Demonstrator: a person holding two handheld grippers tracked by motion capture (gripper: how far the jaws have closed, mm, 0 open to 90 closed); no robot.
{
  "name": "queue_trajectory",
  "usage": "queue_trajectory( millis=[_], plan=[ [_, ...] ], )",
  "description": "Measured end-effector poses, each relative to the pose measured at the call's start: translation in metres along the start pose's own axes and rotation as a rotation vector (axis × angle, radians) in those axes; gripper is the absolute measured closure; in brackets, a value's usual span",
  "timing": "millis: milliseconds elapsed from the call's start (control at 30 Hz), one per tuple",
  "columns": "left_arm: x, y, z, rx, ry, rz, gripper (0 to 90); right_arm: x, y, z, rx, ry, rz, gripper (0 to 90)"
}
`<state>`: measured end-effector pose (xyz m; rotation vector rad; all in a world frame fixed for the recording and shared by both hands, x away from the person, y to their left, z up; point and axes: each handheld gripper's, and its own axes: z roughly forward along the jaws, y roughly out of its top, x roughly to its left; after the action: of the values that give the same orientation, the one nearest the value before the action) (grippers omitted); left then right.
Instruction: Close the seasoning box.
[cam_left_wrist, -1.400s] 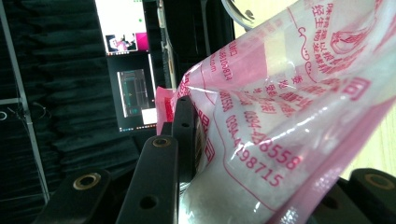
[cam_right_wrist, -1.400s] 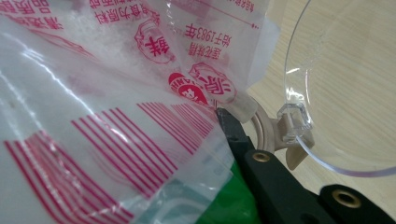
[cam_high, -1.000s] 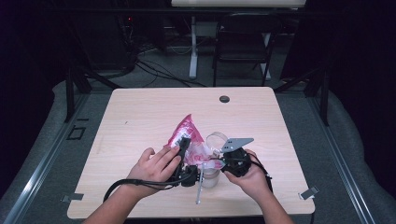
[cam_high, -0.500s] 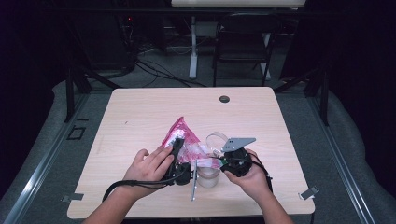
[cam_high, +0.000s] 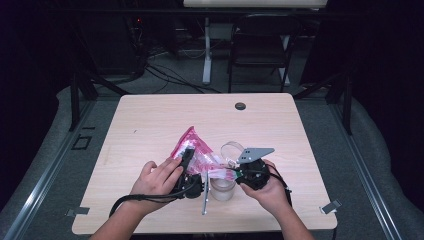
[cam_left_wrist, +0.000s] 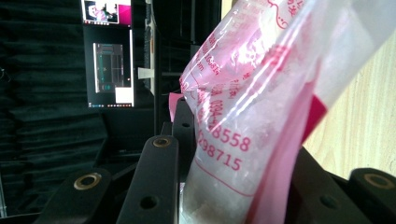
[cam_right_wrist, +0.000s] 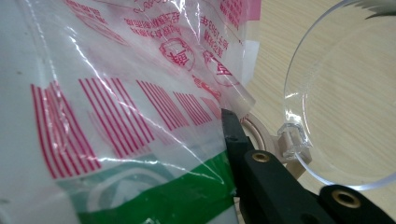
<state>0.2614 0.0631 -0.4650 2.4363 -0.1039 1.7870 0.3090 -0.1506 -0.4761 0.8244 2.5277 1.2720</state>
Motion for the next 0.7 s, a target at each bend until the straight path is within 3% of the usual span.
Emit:
queue_trajectory(
  millis=[133,567,700],
  plan=[
    [-0.003,-0.002,0.001,-0.001,-0.005,-0.005,73.9,0.000,0.000,0.000,-0.003,-0.004,-0.001,90.0],
    [-0.009,-0.006,0.003,0.003,-0.008,-0.080,73.9,0.001,0.001,0.000,-0.013,-0.007,-0.004,90.0],
    [-0.011,-0.009,0.004,0.001,-0.007,-0.130,73.9,0.002,0.001,0.001,-0.012,-0.005,-0.006,90.0]
  ],
)
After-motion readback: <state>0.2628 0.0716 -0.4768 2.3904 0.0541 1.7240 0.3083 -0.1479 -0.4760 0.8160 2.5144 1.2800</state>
